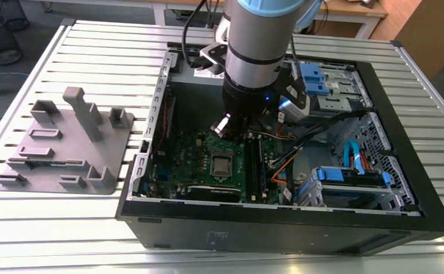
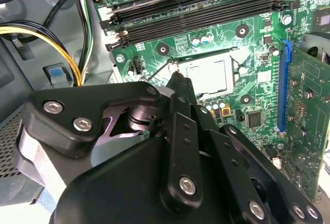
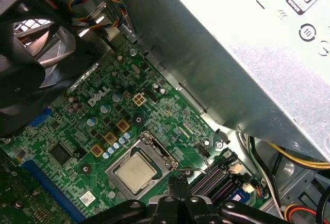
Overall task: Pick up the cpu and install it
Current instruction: 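Close the cpu cover, then install the first cpu locking lever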
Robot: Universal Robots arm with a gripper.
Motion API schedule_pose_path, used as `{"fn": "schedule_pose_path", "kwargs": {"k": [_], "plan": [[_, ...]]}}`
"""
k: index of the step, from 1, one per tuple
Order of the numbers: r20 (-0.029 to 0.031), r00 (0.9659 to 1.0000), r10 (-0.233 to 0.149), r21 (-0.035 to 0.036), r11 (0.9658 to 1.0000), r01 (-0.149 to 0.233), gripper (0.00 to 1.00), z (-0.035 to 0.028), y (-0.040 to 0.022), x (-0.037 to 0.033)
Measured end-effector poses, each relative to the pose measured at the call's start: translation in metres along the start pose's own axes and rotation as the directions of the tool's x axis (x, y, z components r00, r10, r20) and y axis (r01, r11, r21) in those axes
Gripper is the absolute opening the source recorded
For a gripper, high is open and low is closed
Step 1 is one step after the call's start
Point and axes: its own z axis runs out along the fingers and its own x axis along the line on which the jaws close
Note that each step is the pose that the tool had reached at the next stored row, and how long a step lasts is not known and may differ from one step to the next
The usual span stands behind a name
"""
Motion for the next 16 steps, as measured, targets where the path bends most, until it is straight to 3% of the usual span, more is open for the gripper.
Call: {"fn": "schedule_pose_path", "kwargs": {"k": [6, 10, 16], "plan": [[0.0071, 1.0, 0.0, 0.0064, 1.0, 0.0, 0.11, 0.0, 0.0023, 0.0136], [0.009, 1.0, 0.0, 0.0081, 1.0, 0.0, 0.11, 0.0001, -0.001, 0.0222], [0.0094, 1.0, 0.0, 0.0085, 1.0, 0.0, 0.11, 0.0001, -0.0006, 0.0243]]}}
